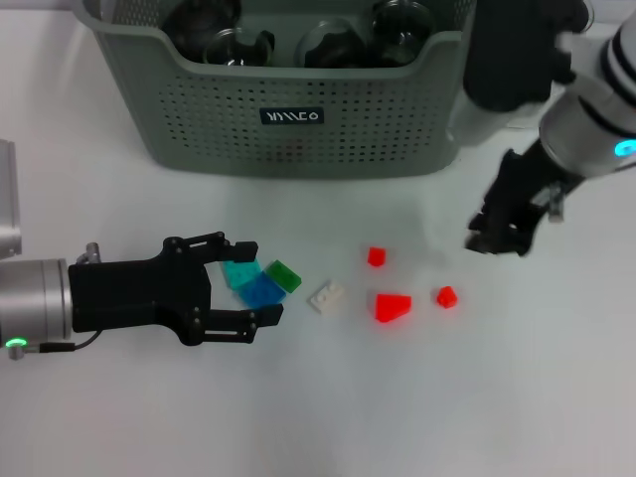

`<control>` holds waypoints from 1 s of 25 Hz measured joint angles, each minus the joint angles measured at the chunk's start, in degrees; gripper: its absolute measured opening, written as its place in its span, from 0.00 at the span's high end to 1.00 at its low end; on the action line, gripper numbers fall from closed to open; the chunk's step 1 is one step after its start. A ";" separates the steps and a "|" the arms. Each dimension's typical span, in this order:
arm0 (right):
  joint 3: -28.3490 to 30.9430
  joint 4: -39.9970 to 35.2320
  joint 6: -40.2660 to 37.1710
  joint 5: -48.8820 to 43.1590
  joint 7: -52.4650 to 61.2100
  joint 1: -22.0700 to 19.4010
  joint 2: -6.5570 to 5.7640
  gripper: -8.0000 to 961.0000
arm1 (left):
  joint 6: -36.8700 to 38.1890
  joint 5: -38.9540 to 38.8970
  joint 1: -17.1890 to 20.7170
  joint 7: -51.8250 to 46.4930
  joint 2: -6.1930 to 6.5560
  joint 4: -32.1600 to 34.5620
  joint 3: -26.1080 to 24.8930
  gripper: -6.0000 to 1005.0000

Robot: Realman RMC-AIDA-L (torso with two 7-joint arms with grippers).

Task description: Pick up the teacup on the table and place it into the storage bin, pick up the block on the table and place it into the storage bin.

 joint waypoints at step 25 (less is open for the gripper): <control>26.51 7.96 21.38 4.68 0.99 19.06 -3.15 0.82 | 0.12 -0.12 0.00 0.00 0.09 0.31 -0.09 0.15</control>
